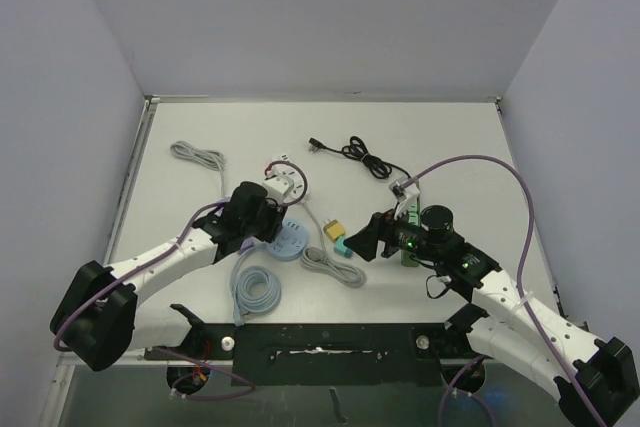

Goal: Insert the plug

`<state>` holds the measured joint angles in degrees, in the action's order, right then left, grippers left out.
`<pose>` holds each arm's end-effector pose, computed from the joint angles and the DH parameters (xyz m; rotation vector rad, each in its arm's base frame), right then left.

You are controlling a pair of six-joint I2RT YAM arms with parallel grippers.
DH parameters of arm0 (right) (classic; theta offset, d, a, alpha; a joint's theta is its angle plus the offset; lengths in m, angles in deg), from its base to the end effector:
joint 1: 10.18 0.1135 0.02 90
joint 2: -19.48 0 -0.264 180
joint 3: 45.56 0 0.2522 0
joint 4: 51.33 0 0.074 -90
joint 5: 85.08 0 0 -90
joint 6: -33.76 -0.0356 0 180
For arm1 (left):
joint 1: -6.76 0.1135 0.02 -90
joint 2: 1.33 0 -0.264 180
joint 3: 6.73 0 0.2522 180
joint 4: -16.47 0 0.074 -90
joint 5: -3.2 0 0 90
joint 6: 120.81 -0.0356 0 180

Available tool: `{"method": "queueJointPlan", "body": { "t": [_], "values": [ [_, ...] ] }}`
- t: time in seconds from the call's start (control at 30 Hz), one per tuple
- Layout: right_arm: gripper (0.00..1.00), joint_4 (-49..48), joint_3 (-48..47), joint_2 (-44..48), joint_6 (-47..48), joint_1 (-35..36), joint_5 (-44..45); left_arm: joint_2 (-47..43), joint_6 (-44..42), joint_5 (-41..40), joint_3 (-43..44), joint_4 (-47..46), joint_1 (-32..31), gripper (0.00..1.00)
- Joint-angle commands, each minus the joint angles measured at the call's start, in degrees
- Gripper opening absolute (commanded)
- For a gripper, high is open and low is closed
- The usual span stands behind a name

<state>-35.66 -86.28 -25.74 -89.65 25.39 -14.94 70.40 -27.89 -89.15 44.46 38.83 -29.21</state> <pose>0.1445 0.1182 0.2440 -0.2902 2.0530 1.1104 0.2062 -0.1478 0.2011 0.6447 2.2466 -0.2939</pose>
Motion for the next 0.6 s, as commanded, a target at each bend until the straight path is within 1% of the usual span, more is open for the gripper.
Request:
{"method": "queueJointPlan", "body": {
  "t": [0.0, 0.07, 0.17, 0.23, 0.3, 0.4, 0.57],
  "values": [
    [0.75, -1.89, -0.49, 0.63, 0.79, -0.59, 1.13, 2.46, 1.79, -0.15, 2.62, 2.14, -0.6, 0.0],
    [0.75, -1.77, -0.7, 0.35, 0.96, -0.72, 1.18, 4.32, 4.44, 0.22, 3.04, 1.0, -2.23, 0.0],
    [0.75, -1.76, -0.88, 0.19, 1.06, -0.98, 1.31, 6.65, 8.42, -1.41, 3.14, -2.2, -5.97, 0.0],
    [0.75, -1.82, -0.98, 0.06, 0.98, -1.11, 1.37, 7.77, 11.7, -1.95, 2.98, -4.95, -7.64, 0.0],
    [0.75, -1.65, -1.08, 0.01, 0.89, -1.21, 1.46, 8.62, 13.24, -3.22, 2.7, -6.42, -8.96, 0.0],
    [0.75, -1.53, -1.08, -0.01, 0.64, -1.43, 1.51, 10.4, 14.39, -6.87, 2.43, -5.61, -9.38, 0.0],
    [0.75, -1.38, -1.07, 0.12, 0.3, -1.72, 1.73, 12.8, 13.66, -8.06, 4.13, -1.42, -9.47, 0.0]
  ]
}}
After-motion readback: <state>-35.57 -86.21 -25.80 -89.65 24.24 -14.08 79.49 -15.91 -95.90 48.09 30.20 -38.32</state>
